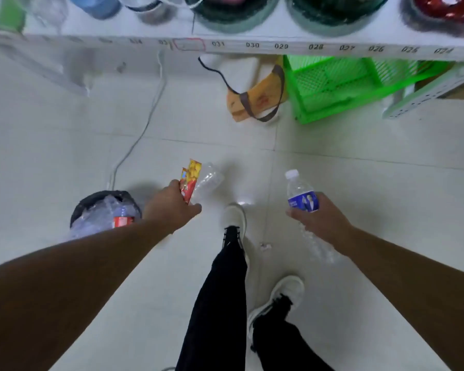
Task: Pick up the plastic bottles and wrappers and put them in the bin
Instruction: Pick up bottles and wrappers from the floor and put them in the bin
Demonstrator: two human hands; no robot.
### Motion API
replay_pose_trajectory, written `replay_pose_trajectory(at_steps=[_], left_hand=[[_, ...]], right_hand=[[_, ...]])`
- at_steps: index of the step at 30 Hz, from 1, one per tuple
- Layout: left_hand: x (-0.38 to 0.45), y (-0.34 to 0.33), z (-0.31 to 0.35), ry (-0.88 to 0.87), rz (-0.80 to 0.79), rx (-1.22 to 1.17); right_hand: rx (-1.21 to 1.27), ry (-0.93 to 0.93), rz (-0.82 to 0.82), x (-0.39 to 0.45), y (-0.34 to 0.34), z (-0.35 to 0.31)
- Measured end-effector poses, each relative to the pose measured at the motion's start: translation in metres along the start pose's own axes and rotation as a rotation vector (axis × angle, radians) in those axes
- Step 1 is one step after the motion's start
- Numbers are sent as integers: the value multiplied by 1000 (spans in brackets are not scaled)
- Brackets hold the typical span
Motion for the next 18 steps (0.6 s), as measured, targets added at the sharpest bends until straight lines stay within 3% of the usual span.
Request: replay_pose_trajectory(at_steps=[3,10,18], left_hand=[[-24,9,-50,60,50,-25],[-70,27,-167,249,144,-258],[-57,46,-316,377,332,-507]], right_hand=[[120,-65,-63,-16,-32,2],[40,-114,-96,-54,-88,-24],[19,-91,-117,-69,-208,-57]])
Point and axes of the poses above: each hand's wrist, its own x-axis towards the middle knuckle, its own y-axis out of the back of the hand, z = x × y, the point moved 10 cm from there along x, towards the middle knuckle, and after that the axes turned 5 degrees about x, right-handed, at the moved point
